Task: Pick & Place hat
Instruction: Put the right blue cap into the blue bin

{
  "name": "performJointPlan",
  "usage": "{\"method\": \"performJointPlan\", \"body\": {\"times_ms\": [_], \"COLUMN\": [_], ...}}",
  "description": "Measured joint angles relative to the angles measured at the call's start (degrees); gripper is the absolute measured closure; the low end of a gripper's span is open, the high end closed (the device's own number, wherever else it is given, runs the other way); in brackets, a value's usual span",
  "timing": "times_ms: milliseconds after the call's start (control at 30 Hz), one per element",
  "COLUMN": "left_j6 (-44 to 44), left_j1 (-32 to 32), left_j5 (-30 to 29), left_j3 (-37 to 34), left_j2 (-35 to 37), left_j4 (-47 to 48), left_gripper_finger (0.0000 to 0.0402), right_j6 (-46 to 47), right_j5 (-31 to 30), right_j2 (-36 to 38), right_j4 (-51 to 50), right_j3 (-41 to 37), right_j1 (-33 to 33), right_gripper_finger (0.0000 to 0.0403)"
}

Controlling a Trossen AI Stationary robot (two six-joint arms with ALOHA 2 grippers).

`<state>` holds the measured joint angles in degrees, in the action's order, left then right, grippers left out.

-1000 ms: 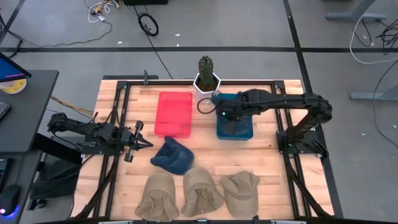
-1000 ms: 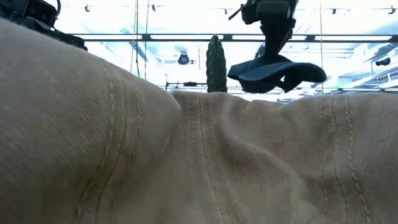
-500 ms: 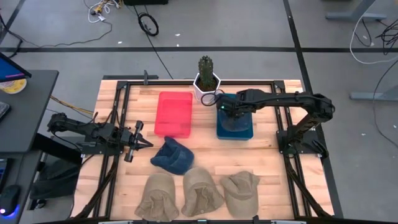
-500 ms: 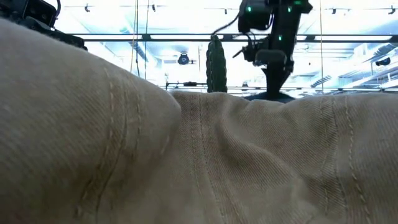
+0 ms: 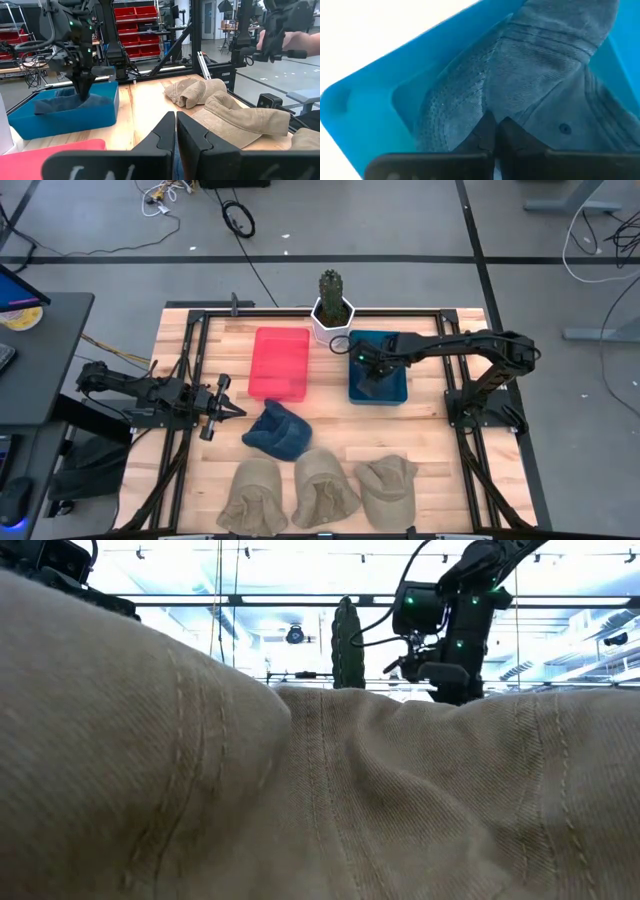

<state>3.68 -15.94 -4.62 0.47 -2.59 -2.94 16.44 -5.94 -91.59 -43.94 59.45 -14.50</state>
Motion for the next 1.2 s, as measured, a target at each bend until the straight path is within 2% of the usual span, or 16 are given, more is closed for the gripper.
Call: {"method": "performJointPlan", "body": {"times_ms": [300, 933, 1200], "left_j6": [0.0, 0.0, 0.0], "left_j1": [0.0, 0.0, 0.0], "left_j5": [0.0, 0.0, 0.0], "left_j3": [0.0, 0.0, 0.0], "left_j2": [0.0, 0.0, 0.0], "left_j4": [0.0, 0.0, 0.0], "left_gripper_finger": [0.0381, 0.0381, 0.0381], "right_j6": [0.0, -0.4, -1.9], "right_j5": [0.9, 2.2, 2.3], "right_j2": [0.0, 0.0, -2.8], "right_j4": [1.4, 2.0, 2.9], "right_j3": [-2.5, -2.6, -2.6], "right_j1": [-0.1, -0.1, -0.2], "right_gripper_finger": [0.0399, 0.0394, 0.0394]}}
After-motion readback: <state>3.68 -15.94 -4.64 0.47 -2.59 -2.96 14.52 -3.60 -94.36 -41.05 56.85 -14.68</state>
